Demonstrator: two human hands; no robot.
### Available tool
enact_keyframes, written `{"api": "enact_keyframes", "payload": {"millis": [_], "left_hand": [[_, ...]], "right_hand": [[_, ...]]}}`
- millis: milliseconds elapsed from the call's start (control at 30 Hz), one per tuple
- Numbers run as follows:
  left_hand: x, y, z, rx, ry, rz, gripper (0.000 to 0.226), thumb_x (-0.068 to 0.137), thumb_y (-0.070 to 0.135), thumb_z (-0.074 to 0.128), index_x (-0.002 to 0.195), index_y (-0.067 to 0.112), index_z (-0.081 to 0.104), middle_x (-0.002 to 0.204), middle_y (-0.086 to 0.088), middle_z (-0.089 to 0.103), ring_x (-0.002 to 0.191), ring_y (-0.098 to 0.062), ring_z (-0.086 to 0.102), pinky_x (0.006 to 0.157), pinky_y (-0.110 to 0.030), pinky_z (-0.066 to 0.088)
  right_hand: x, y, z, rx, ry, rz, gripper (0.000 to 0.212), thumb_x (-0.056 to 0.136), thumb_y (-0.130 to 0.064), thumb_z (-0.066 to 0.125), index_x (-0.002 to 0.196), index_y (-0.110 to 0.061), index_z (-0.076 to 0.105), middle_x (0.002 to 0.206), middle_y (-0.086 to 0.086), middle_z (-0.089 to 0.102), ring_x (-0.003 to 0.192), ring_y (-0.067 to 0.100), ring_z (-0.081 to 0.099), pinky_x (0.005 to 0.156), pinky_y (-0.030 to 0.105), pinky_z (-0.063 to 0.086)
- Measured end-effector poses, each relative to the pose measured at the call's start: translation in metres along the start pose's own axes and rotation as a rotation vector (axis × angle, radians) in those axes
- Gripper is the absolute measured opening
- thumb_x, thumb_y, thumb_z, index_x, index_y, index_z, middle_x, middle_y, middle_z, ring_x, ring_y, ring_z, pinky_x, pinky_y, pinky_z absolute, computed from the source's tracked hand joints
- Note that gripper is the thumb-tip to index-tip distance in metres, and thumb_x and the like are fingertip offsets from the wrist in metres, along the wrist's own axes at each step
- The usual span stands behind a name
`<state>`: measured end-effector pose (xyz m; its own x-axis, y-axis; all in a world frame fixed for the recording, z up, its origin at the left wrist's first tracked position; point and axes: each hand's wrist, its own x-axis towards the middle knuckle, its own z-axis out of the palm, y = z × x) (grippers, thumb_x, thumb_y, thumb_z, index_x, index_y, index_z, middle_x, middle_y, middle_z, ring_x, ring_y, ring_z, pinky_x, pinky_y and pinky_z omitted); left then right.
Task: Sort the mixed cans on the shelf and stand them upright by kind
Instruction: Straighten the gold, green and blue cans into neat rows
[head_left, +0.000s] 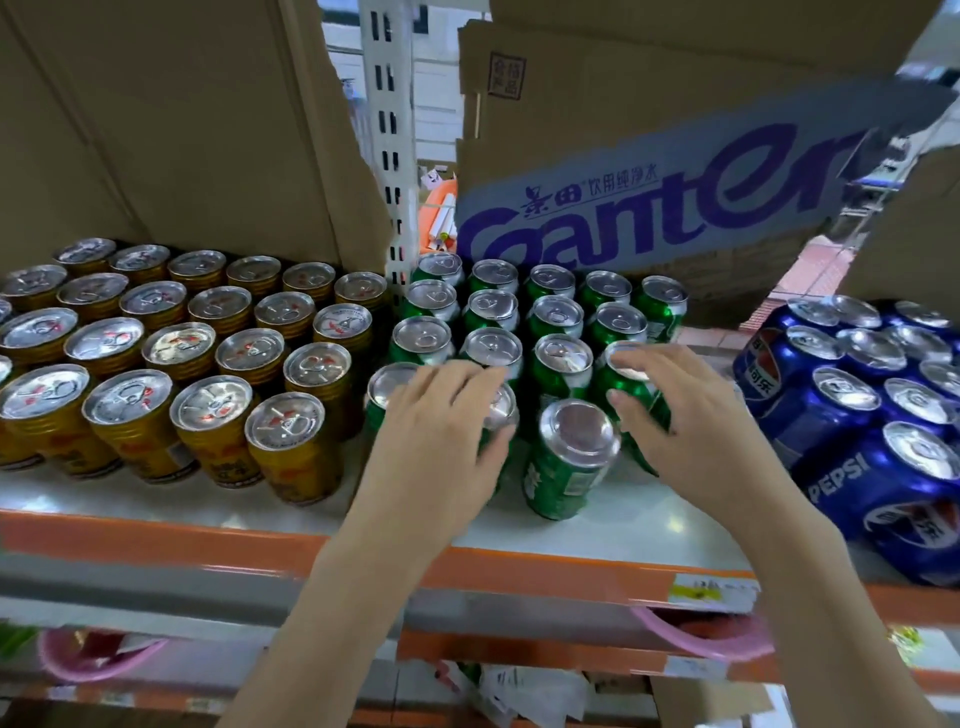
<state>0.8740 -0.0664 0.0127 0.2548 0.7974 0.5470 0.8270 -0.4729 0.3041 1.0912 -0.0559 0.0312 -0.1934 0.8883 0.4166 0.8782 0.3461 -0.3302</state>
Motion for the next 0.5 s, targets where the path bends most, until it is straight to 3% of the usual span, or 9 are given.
{"api": "enact_keyframes", "payload": {"millis": [67,133,233,333,400,500], "left_hand": [[-0.002,0.026,0.018,-0.062,0.02,0.025,0.038,0.081,0.03,0.053,0.113,0.01,0.059,0.1,-0.004,0.062,0.089,-0.023,0.06,0.081,-0.03,0.048],[-0.01,0.05,0.037,-0.165,0.054,-0.041,0.035,0.08,0.027,0.061,0.11,0.011,0.053,0.098,-0.005,0.059,0.084,-0.022,0.06,0.075,-0.026,0.046],[-0.022,0.066,0.059,-0.202,0.07,-0.185,0.062,0.07,0.022,0.08,0.119,0.006,0.044,0.11,-0.014,0.054,0.099,-0.026,0.056,0.084,-0.03,0.048],[-0.028,0.067,0.073,-0.156,0.045,-0.308,0.089,0.066,0.027,0.082,0.136,-0.003,0.036,0.124,-0.023,0.051,0.111,-0.037,0.055,0.088,-0.039,0.048],[-0.032,0.07,0.08,-0.163,0.026,-0.359,0.096,0.069,0.033,0.079,0.142,-0.003,0.028,0.129,-0.024,0.049,0.115,-0.038,0.053,0.087,-0.039,0.048],[-0.036,0.083,0.09,-0.235,-0.026,-0.483,0.099,0.072,0.034,0.077,0.145,-0.003,0.021,0.139,-0.024,0.039,0.128,-0.037,0.041,0.1,-0.037,0.036]], "right_hand": [[-0.011,0.019,-0.003,-0.04,0.098,0.041,0.032,0.087,-0.014,0.062,0.118,-0.006,0.061,0.117,0.009,0.059,0.105,0.025,0.056,0.087,0.027,0.041],[-0.023,0.035,-0.003,-0.041,0.172,0.097,0.036,0.083,-0.01,0.065,0.118,-0.004,0.059,0.118,0.011,0.056,0.107,0.029,0.054,0.089,0.035,0.045],[-0.038,0.054,0.001,-0.037,0.193,0.137,0.055,0.078,-0.008,0.071,0.128,-0.004,0.051,0.128,0.013,0.048,0.119,0.029,0.044,0.099,0.033,0.037],[-0.046,0.066,0.005,0.067,0.116,0.238,0.077,0.076,-0.011,0.074,0.141,-0.011,0.033,0.141,0.012,0.036,0.13,0.025,0.033,0.103,0.024,0.025],[-0.048,0.072,0.01,0.119,0.082,0.268,0.088,0.077,-0.015,0.074,0.147,-0.012,0.021,0.145,0.011,0.028,0.133,0.022,0.029,0.1,0.016,0.019],[-0.045,0.08,0.014,0.166,0.076,0.257,0.092,0.08,-0.02,0.073,0.149,-0.012,0.012,0.146,0.012,0.025,0.131,0.018,0.026,0.094,0.007,0.015]]}}
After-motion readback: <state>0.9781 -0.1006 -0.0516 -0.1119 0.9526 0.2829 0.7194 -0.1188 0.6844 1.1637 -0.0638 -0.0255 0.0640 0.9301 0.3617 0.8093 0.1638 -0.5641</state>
